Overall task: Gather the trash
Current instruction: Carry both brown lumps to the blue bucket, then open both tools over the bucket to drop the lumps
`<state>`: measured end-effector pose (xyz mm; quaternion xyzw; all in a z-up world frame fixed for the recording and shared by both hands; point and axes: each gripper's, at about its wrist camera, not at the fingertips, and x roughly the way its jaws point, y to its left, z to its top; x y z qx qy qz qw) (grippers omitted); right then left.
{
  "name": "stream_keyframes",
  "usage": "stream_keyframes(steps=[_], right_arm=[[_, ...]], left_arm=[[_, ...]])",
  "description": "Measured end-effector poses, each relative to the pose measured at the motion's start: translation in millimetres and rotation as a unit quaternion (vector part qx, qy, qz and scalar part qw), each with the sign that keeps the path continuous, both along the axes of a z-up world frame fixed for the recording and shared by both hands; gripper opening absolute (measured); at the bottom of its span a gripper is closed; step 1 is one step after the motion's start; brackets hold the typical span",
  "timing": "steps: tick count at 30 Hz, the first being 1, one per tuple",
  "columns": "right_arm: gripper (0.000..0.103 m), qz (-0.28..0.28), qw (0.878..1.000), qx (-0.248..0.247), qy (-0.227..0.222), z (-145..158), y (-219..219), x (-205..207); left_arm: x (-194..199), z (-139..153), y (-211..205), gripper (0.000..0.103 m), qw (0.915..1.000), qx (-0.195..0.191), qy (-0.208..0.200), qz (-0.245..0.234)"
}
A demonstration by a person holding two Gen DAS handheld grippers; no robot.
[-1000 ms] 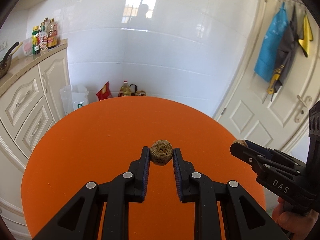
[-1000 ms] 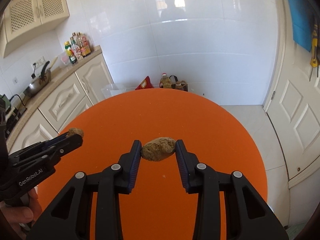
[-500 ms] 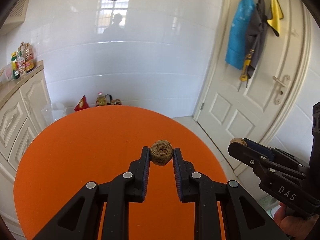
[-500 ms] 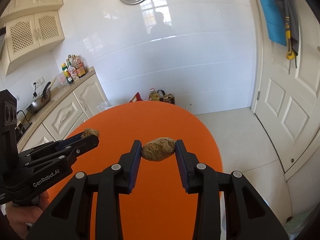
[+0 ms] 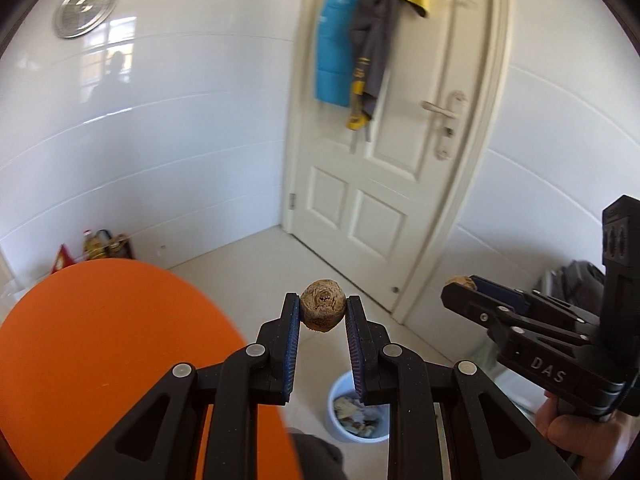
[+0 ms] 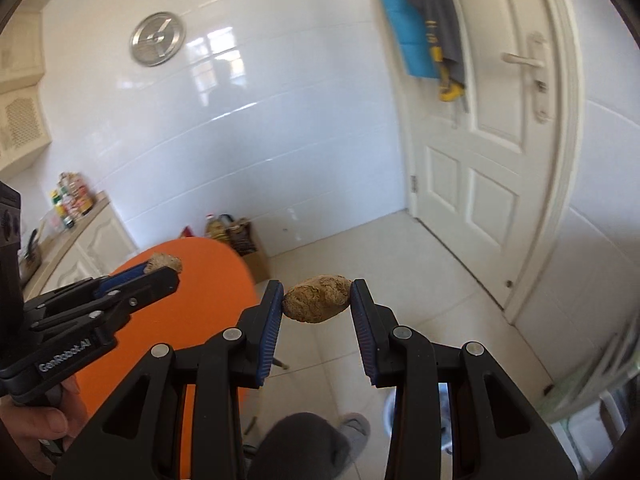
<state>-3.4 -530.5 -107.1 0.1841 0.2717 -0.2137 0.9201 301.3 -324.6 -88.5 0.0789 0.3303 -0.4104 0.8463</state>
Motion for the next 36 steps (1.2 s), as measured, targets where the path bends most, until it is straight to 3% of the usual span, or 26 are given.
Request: stream_keyframes(steps=[9,23,25,26,27,28,30,33,36], right_arm=[[0.035,-0.081,0.994,0.056,0.046,-60,-82,-42],[0.037,-0.124,0.973,0.169,0.095,-169,-153,-43],[0.041,-0.134,0.97,0.18,0.095,-179,-162,-43],[0.046,-0.139,0.968,0.185,0.097,-183,-166,-44],[0.057,-0.142,0.966,0.191,0.097,-187,-170,-45],[0.066,-0.147,0.965,0.194,0.096,-189,-172,-45],[0.071,-0.154,0.963,0.197,0.096,-191,-176,-47],[0.085,-0.165,0.961,0.197,0.1,-192,-177,-53],[0.103,-0.185,0.959,0.188,0.101,-189,-175,-60]], left_arm=[[-1,-45,-86,0.019,0.9926,0.048,0.065,-0.09],[38,-125,-185,0.02,0.9685,0.142,0.159,-0.129],[41,-136,-195,0.024,0.9649,0.156,0.164,-0.133],[43,-142,-200,0.034,0.9633,0.167,0.163,-0.132],[45,-148,-209,0.046,0.9625,0.176,0.161,-0.13],[53,-150,-221,0.051,0.9619,0.184,0.158,-0.126],[60,-155,-239,0.067,0.9605,0.193,0.158,-0.122],[63,-160,-254,0.083,0.9617,0.2,0.15,-0.113],[59,-159,-255,0.092,0.9651,0.206,0.128,-0.099]])
